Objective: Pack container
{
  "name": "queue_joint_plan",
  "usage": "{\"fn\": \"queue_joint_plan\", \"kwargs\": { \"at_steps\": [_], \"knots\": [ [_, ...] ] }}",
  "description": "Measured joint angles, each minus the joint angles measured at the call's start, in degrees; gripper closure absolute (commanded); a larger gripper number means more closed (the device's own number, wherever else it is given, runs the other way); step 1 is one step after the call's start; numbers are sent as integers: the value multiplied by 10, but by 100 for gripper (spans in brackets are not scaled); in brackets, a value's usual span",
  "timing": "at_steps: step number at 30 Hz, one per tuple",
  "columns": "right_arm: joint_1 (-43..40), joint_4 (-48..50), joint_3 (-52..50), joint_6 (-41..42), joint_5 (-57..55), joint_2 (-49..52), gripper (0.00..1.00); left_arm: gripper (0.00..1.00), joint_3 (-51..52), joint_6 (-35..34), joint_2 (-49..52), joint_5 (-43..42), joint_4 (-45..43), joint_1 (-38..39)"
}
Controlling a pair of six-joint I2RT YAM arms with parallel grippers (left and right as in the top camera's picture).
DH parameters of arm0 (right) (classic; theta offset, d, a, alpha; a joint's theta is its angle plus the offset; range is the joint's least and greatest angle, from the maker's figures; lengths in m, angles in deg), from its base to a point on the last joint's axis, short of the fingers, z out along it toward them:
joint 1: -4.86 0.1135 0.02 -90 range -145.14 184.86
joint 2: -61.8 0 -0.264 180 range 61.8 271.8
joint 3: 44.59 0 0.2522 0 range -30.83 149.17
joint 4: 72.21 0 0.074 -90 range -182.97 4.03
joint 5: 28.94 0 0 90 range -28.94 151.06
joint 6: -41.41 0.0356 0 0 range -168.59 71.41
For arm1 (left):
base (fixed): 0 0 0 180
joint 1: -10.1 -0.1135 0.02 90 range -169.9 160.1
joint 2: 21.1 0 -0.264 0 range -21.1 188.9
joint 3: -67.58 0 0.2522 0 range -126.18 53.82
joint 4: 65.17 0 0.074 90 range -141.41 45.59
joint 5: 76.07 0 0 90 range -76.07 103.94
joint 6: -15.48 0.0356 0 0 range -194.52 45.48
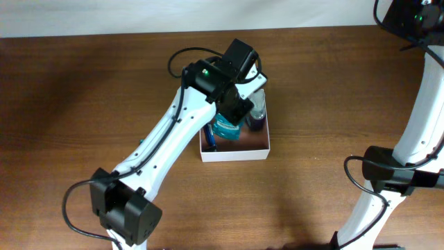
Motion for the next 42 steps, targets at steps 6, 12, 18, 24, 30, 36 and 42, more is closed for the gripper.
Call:
{"fn": "queue_joint_plan", "kwargs": {
  "at_steps": [6,12,18,24,30,36,42],
  "knots": [
    [0,0,0,0,0,0,2,100,0,141,-2,-114,12,0],
    [0,0,0,0,0,0,2,100,0,266,-2,-183,17,-1],
    [0,0,0,0,0,0,2,99,0,346,-2,-206,17,-1],
    [0,0,0,0,0,0,2,99,0,408,-2,-230,17,-1],
    [0,0,0,0,0,0,2,99,0,447,-2,-251,14,-1],
    [0,0,0,0,0,0,2,99,0,457,-2,-271,3,0],
    [0,0,0,0,0,0,2,99,0,459,10,-287,-13,0]
  ]
}}
